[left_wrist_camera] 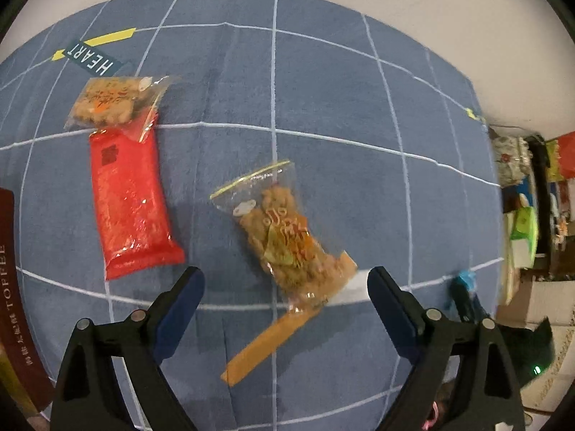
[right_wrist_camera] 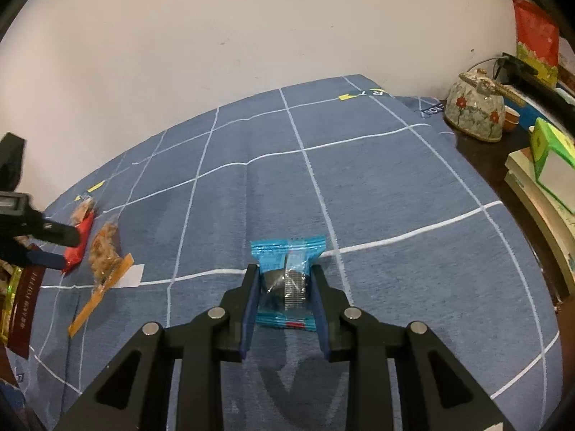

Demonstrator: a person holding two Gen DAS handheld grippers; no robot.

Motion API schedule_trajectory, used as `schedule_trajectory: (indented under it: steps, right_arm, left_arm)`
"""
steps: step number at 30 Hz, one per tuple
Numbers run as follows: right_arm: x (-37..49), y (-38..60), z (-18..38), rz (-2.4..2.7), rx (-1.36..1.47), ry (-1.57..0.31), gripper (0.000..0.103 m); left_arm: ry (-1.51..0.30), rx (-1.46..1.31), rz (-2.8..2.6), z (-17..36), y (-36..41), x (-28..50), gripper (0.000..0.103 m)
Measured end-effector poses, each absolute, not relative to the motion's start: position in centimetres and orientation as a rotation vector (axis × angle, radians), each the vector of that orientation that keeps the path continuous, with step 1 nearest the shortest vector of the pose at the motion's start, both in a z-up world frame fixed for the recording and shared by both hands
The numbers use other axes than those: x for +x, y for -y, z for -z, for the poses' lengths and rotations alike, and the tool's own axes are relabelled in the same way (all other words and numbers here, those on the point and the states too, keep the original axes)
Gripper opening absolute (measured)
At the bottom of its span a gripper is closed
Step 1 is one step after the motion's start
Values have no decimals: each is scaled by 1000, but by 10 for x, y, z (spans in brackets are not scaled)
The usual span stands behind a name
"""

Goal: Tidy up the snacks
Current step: 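Grasp the clear fried-dough bag with the left gripper while the right gripper holds the blue candy, then carry the fried-dough bag into the tin and open the left gripper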

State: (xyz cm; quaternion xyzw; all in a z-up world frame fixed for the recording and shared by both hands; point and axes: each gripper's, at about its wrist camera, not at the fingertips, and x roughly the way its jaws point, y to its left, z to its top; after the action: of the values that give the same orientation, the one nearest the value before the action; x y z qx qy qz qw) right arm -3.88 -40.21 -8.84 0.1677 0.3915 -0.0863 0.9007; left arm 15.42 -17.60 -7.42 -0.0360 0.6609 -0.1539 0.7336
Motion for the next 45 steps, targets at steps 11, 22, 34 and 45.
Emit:
schedule_trajectory:
  steps: [11,22,34,45]
  right_arm:
    - [-40,409,90,146,397,-800,28]
    - [-39,413,91,138,403,-802,29]
    - [-37,404,90,164,357,-816,29]
    - [-37,402,90,179,337,-823,28]
  left_arm:
    - [-1438,10,220,86,203,154,43]
    - [-1255,124,414,56,194,86,44]
    - [-1056,111,370,-11,102,18,44]
    - [-986,135,235,-29,30,-12,44]
